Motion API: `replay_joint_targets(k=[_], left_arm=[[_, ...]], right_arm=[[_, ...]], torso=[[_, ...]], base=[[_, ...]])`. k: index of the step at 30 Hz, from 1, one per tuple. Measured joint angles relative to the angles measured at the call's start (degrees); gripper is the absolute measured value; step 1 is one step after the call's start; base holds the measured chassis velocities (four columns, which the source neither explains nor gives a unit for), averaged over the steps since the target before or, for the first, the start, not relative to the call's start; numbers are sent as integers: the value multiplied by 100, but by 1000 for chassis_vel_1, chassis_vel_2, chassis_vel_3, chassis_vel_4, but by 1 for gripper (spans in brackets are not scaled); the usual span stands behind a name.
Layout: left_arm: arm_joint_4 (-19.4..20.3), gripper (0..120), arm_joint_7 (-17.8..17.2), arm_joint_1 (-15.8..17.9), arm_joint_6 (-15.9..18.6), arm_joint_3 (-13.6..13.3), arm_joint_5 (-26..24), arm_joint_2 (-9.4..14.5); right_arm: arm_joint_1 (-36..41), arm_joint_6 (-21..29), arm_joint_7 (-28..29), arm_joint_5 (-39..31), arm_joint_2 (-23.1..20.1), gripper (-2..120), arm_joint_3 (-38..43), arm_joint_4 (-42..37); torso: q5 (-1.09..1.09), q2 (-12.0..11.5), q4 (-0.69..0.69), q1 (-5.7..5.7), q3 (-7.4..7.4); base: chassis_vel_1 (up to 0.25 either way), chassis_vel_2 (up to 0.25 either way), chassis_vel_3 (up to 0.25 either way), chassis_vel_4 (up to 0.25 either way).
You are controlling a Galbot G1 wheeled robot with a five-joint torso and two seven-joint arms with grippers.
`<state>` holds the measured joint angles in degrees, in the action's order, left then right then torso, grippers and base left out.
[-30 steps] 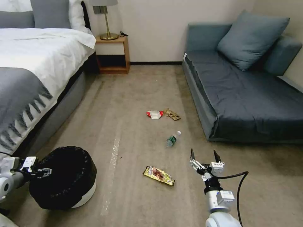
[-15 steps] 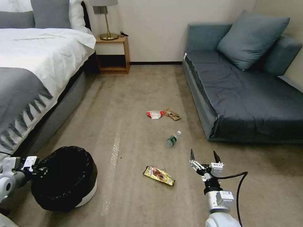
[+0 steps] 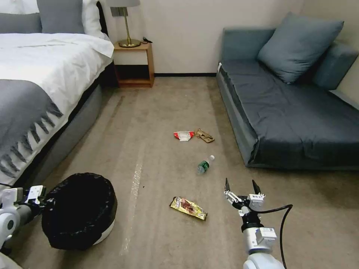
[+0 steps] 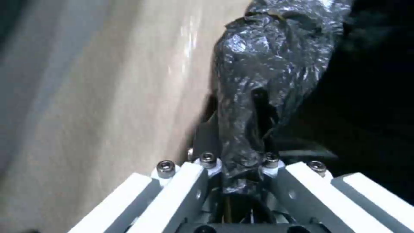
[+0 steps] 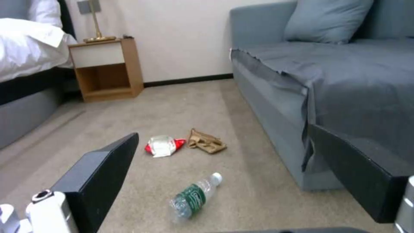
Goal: Pick up the trash bin, then pick up the garbage on the floor and place it into the trash bin.
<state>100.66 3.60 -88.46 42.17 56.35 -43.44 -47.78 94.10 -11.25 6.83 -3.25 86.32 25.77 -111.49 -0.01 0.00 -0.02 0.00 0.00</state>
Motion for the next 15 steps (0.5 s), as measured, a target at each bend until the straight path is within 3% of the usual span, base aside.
replay_joint_targets(k=[8, 15], left_arm=[[730, 4, -357, -181, 1, 366, -43, -182], [1081, 4, -493, -437, 1, 680, 574, -358]], right_arm=[[9, 29, -119, -86, -148, 100, -66, -53], [17, 74, -230, 227, -647, 100, -340, 72]], torso=[[3, 0, 2, 0, 0], [0, 0, 3, 0, 0]], base=[[0, 0, 0, 0], [0, 0, 0, 0]])
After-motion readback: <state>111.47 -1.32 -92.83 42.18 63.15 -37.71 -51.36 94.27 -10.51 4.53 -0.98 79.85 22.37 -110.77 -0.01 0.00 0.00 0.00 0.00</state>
